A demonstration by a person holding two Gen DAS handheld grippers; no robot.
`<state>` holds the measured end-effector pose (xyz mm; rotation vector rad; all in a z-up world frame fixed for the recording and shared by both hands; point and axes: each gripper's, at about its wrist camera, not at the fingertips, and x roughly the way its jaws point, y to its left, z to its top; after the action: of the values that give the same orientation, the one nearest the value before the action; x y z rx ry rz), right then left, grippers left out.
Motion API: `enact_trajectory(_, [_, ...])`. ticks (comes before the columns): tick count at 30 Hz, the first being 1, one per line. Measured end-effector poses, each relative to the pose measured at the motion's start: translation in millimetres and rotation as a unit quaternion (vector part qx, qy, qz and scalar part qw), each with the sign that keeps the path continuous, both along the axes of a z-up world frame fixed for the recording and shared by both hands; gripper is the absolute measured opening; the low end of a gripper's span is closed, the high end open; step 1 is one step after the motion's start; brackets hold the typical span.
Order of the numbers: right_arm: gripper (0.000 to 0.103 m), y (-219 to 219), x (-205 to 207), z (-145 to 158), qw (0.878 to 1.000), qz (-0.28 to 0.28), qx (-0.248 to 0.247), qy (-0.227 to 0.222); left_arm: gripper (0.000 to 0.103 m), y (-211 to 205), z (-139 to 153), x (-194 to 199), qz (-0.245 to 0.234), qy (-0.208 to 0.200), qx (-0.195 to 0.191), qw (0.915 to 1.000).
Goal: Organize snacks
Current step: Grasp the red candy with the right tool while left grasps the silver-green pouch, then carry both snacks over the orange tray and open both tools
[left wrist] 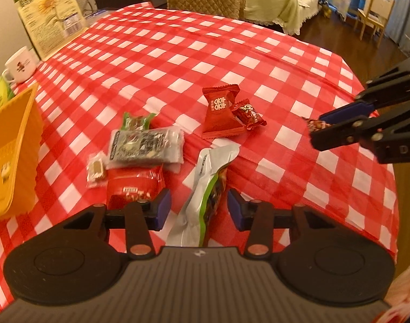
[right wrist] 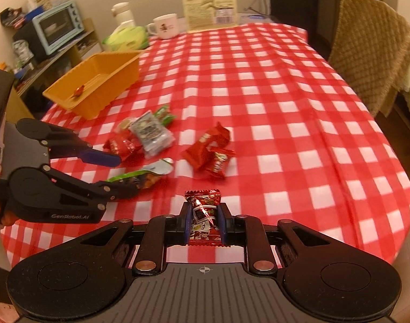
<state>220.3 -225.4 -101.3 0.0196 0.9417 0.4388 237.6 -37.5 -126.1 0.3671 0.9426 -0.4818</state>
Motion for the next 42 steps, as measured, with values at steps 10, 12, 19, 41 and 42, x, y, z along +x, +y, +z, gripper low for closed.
enact_trajectory(10, [0.021,-9.3,-7.5,-0.1,1.000,-0.017,0.000,0.003,0.023,-8.2,-9.7,4.9,-0.009,0.005,0.008,0.9999])
enact_trajectory(12, [0.021,-9.3,-7.7,0.4,1.000,-0.015,0.000,0.003,0.023,-6.7,-8.8,3.7,-0.002,0.009,0.001,1.0000])
enact_trajectory(19, [0.021,-2.3,-9.1,4.8,1.000,-0.003,0.002,-0.004,0.023,8.5,-3.4,-5.9,0.033,0.024,-0.032,0.9987])
enact_trajectory(41, [0.021,117.9,3.8,32.4,0.990,0.126,0.063,-0.017,0.023,150.4,70.0,-60.2,0.210,-0.019,-0.096,0.9728])
enact_trajectory(42, [0.021,126.5,5.2,33.5,0.989,0.132,0.065,-0.016,0.023,158.4,72.8,-60.8,0.216,-0.022,-0.095,0.9715])
